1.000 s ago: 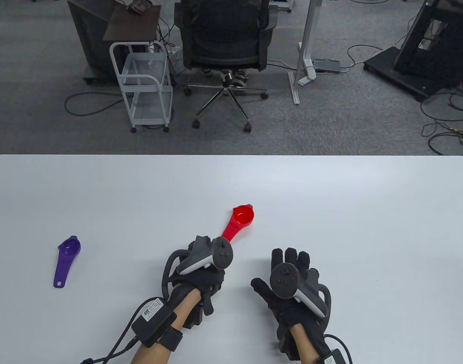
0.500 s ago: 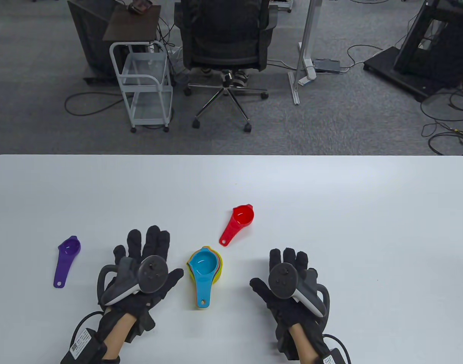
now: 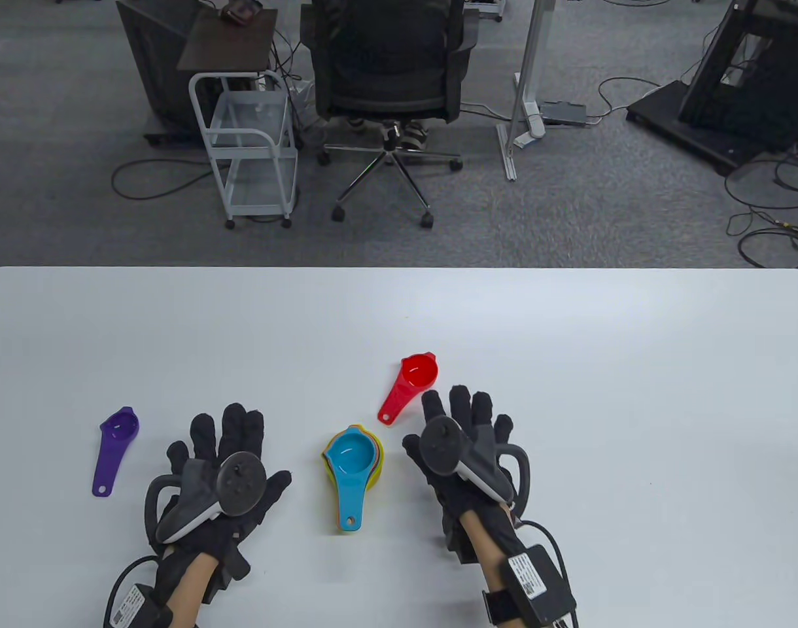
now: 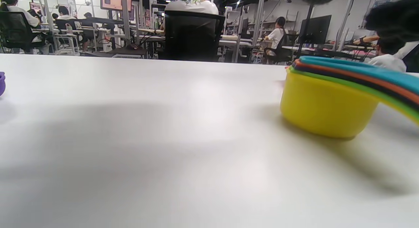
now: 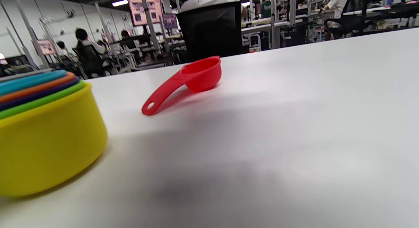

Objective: Nest plastic measuring cups

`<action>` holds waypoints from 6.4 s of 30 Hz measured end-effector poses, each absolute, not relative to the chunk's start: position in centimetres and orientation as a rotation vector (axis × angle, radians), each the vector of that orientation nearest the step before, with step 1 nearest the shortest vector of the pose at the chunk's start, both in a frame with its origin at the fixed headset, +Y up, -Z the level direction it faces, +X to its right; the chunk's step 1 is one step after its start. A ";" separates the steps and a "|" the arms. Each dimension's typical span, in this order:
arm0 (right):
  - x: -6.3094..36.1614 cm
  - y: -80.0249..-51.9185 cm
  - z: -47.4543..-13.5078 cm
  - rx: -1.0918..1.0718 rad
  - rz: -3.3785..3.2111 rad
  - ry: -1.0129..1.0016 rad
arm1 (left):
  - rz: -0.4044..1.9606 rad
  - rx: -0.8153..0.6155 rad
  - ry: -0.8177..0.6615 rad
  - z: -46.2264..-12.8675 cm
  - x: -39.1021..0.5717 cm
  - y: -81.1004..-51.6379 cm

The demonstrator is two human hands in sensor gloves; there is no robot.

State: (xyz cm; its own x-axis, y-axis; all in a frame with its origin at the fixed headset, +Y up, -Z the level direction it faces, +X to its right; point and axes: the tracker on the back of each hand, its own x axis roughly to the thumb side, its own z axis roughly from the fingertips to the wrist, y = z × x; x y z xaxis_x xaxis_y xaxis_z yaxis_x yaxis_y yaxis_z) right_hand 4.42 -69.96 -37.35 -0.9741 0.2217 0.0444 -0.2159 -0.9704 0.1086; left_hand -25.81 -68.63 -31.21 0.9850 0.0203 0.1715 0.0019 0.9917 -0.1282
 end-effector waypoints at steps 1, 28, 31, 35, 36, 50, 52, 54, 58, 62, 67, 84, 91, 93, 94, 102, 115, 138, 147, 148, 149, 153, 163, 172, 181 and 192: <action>4.0 -69.9 -38.5 0.072 2.904 0.176 | 0.015 -0.133 -0.169 -31.2 -25.9 -68.8; 1.4 -75.7 -51.2 -0.078 2.726 0.594 | 0.187 -0.363 -0.027 -32.1 -29.3 -72.0; 1.7 -76.0 -51.0 -0.066 2.769 0.507 | 0.181 -0.371 -0.025 -32.1 -29.2 -72.1; 1.8 -75.4 -50.4 0.000 2.820 0.361 | 0.180 -0.374 -0.015 -32.1 -29.2 -72.0; 1.8 -75.0 -50.0 0.024 2.799 0.330 | 0.177 -0.377 -0.012 -32.2 -29.2 -72.1; -4.9 -67.5 -37.1 0.431 2.650 0.198 | 0.096 -0.312 -0.042 -32.4 -29.0 -71.7; -6.2 -67.9 -35.6 0.470 2.723 0.163 | 0.075 -0.269 -0.050 -32.2 -28.8 -71.2; -7.2 -68.3 -34.7 0.484 2.763 0.174 | 0.077 -0.242 -0.066 -32.0 -28.6 -70.8; -8.8 -69.5 -33.9 0.490 2.808 0.193 | 0.097 -0.206 -0.097 -31.6 -28.2 -70.3; -9.4 -70.7 -34.1 0.463 2.893 0.195 | 0.079 -0.219 -0.095 -31.8 -28.2 -70.4; -9.3 -71.3 -34.3 0.444 2.916 0.189 | 0.092 -0.262 -0.066 -32.2 -28.8 -71.1; -9.3 -72.7 -34.6 0.463 2.953 0.255 | 0.093 -0.323 -0.058 -32.1 -28.9 -71.5; -9.1 -72.3 -34.3 0.492 2.964 0.274 | 0.095 -0.314 -0.055 -32.1 -29.0 -71.4; -8.4 -71.4 -34.1 0.499 2.995 0.192 | 0.092 -0.310 -0.059 -32.0 -29.1 -71.3; -7.9 -70.9 -34.0 0.508 3.014 0.153 | 0.090 -0.308 -0.060 -32.0 -29.1 -71.3; 1.1 -70.7 -32.6 0.367 3.198 0.108 | 0.090 -0.303 -0.047 -32.2 -29.7 -71.4; 9.6 -72.9 -32.0 0.154 3.057 0.213 | 0.095 -0.113 0.104 -35.6 -36.3 -70.3; 10.6 -74.6 -31.8 0.086 2.996 0.401 | 0.158 -0.408 0.214 -40.8 -44.4 -75.7; 10.4 -74.6 -31.9 0.097 2.972 0.417 | 0.143 -0.335 0.207 -40.8 -44.2 -75.8; 10.4 -74.6 -31.9 0.097 2.970 0.415 | 0.102 -0.334 0.204 -40.8 -43.8 -75.8; 10.5 -74.6 -31.9 0.097 2.968 0.410 | 0.055 -0.328 0.186 -40.7 -43.0 -75.6; 10.4 -74.3 -31.9 0.098 2.969 0.386 | 0.115 -0.275 0.029 -39.9 -36.7 -73.4; 9.7 -73.9 -31.0 0.120 2.952 0.398 | 0.171 -0.246 -0.214 -33.9 -13.7 -68.1; 9.7 -73.8 -30.9 0.116 2.917 0.434 | 0.070 -0.261 -0.056 -34.9 -9.5 -70.3; 9.8 -73.9 -31.0 0.109 2.906 0.469 | 0.045 -0.279 -0.060 -35.3 -9.4 -71.8; 9.7 -73.8 -30.9 0.107 2.883 0.511 | 0.056 -0.289 -0.077 -35.2 -9.4 -72.1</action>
